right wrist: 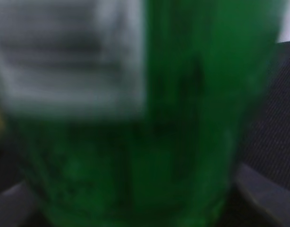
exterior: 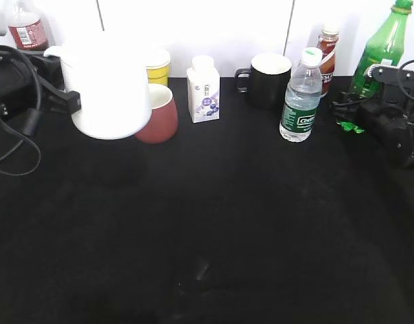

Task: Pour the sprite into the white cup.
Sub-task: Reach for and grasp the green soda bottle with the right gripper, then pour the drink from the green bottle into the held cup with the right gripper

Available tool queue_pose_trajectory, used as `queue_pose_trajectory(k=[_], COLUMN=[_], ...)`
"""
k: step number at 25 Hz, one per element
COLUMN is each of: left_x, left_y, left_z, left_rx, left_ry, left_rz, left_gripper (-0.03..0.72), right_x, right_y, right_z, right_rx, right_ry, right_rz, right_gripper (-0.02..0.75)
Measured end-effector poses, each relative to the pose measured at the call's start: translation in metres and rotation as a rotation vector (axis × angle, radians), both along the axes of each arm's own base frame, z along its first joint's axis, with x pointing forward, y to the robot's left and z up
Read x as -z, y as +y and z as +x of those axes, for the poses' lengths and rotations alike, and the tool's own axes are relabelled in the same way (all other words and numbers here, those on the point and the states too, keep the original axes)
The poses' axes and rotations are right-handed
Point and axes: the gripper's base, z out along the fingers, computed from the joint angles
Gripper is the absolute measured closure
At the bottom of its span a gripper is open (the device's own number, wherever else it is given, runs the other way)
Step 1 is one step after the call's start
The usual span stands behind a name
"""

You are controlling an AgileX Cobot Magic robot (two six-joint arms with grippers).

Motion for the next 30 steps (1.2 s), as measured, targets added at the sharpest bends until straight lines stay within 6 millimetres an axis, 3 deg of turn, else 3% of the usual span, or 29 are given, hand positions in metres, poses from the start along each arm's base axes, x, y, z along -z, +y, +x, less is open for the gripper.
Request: queue_pose_trajectory(k=[6,7,8,12,16,18,21,26,28,30], left_x=[0.0,0.0,0.0,0.0,0.0,0.0,0.0,0.002,0.003,0.003], left_y=[0.0,0.0,0.0,0.0,0.0,0.0,-0.003,-0.009,-0.011,-0.012], left_z=[0.0,0.0,0.0,0.0,0.0,0.0,-0.001,-0.005,-0.007,-0.008], left_rx=[0.0,0.0,0.001,0.001,0.001,0.002,0.031,0.112,0.152,0.162], left_ry=[0.0,0.0,0.0,0.0,0.0,0.0,0.01,0.013,0.005,0.002], left_rz=[0.0,0.0,0.0,0.0,0.0,0.001,-0.009,0.021,0.055,0.063], left_gripper=[0.632,0.632,0.632,0.633,0.633,0.633,0.633,0.633,0.633,0.633], right_x=[-0.003,-0.012,-0.026,-0.11,-0.186,-0.205,-0.205,-0.182,-0.17,-0.163], right_y=[-0.001,-0.001,-0.001,0.001,0.023,0.037,0.087,0.171,0.193,0.201], right_z=[-0.008,-0.012,-0.016,-0.049,-0.079,-0.092,-0.106,-0.121,-0.117,-0.106], right_rx=[-0.016,-0.014,-0.011,-0.041,-0.289,-0.407,-0.556,-0.81,-0.87,-0.889], right_ry=[-0.028,-0.037,-0.07,-0.27,-0.381,-0.37,-0.309,-0.297,-0.32,-0.349], right_rz=[-0.08,-0.082,-0.082,-0.098,-0.164,-0.12,-0.096,-0.203,-0.309,-0.447], right_gripper=[0.251,0.312,0.344,0.344,0.344,0.344,0.344,0.344,0.344,0.344])
